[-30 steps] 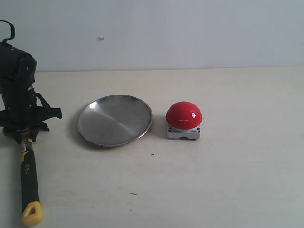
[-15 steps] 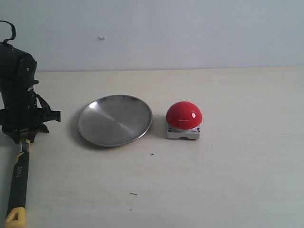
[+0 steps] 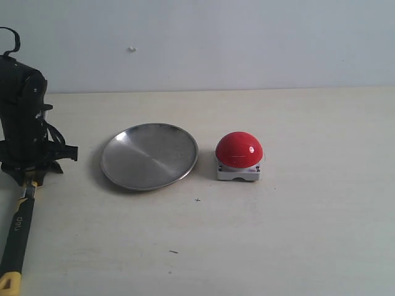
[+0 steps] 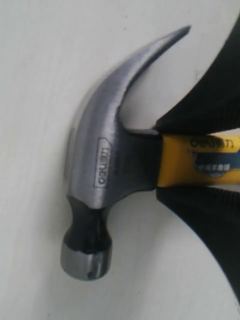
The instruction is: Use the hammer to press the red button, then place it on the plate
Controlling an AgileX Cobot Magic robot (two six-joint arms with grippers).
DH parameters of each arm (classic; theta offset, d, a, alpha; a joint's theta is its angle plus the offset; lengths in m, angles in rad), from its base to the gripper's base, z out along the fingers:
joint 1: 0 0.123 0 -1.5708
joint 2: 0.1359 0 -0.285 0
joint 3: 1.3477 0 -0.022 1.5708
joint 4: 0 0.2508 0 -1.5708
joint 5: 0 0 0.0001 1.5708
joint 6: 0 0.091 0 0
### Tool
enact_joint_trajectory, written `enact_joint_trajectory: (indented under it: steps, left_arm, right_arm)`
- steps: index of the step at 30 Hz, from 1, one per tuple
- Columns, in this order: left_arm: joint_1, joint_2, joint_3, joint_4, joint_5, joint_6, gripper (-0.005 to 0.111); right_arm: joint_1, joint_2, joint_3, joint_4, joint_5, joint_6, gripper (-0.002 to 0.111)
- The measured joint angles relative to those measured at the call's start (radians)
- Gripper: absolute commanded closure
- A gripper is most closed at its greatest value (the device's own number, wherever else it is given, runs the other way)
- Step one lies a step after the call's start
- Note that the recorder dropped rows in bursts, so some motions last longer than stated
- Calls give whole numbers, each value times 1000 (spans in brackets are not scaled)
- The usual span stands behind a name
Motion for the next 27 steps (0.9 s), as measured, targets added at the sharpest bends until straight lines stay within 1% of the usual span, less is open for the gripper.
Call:
enact_joint_trajectory:
  steps: [5, 13, 21, 27]
  left_arm:
    - [13, -8, 0, -29, 4, 68, 107]
    - [67, -26, 11, -166, 17, 239, 107]
    - [94, -46, 14, -227, 59, 320, 107]
    - [98, -50, 14, -250, 62, 350, 107]
  right_arm:
    - [0, 0, 0, 0, 0, 0, 108]
    - [0, 0, 0, 0, 0, 0, 108]
    - [0, 0, 0, 0, 0, 0, 108]
    - [0, 0, 0, 0, 0, 0, 108]
